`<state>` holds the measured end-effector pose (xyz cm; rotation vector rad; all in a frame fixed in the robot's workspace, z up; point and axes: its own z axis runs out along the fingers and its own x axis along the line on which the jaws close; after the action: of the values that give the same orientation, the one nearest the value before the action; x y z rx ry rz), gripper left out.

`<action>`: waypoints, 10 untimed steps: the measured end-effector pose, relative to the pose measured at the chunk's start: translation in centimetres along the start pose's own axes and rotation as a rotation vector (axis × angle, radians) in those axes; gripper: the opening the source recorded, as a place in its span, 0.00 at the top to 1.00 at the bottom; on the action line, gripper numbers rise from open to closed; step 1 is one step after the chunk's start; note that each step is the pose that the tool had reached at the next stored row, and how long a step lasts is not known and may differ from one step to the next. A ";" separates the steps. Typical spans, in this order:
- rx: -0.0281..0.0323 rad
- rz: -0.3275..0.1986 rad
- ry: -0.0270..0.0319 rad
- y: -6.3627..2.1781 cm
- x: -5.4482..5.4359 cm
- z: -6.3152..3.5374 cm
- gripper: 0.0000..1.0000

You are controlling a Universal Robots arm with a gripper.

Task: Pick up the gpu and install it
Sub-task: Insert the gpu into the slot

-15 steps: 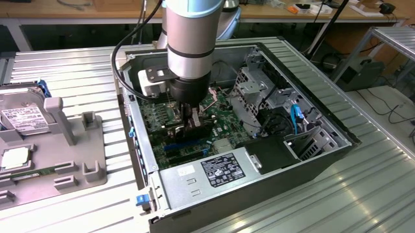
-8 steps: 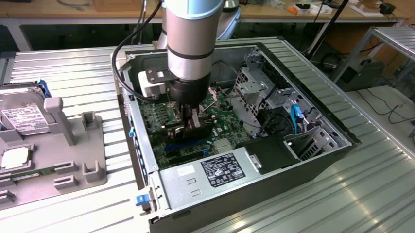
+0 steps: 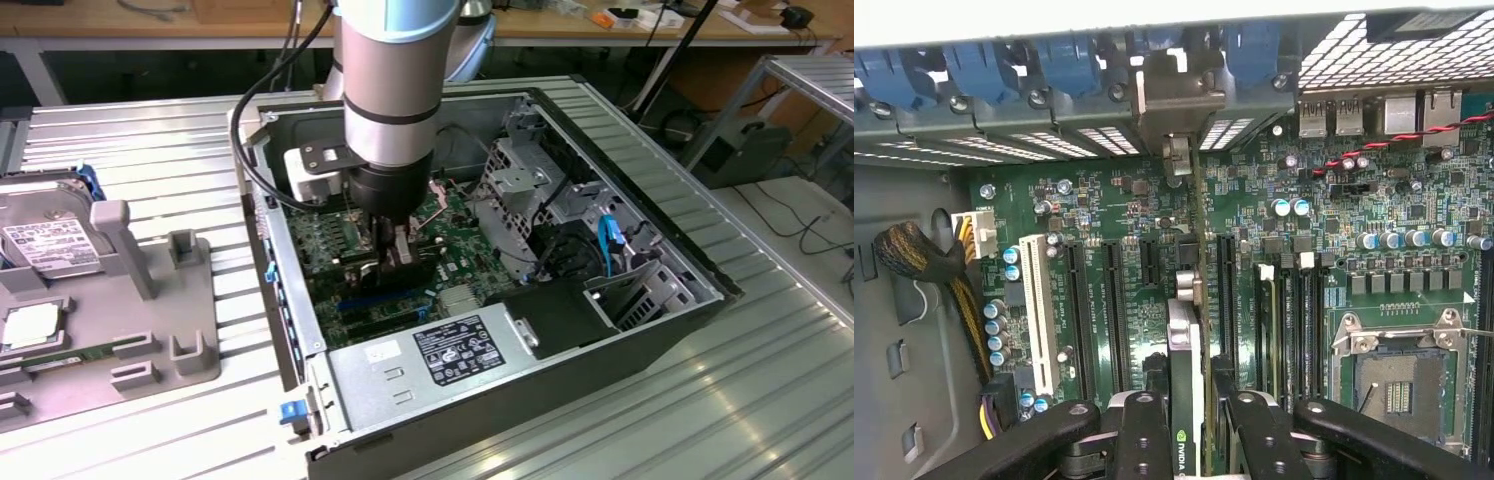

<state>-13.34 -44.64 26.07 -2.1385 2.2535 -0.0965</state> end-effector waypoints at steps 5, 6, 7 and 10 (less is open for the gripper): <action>0.0002 0.000 -0.0002 0.03 0.0 0.01 0.73; 0.0001 0.000 -0.0004 0.03 0.1 0.01 0.73; 0.0000 0.000 -0.0003 0.04 0.1 0.01 0.73; 0.0000 0.000 0.0000 0.03 0.2 0.00 0.73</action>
<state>-13.38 -44.83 26.07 -2.1384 2.2535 -0.0965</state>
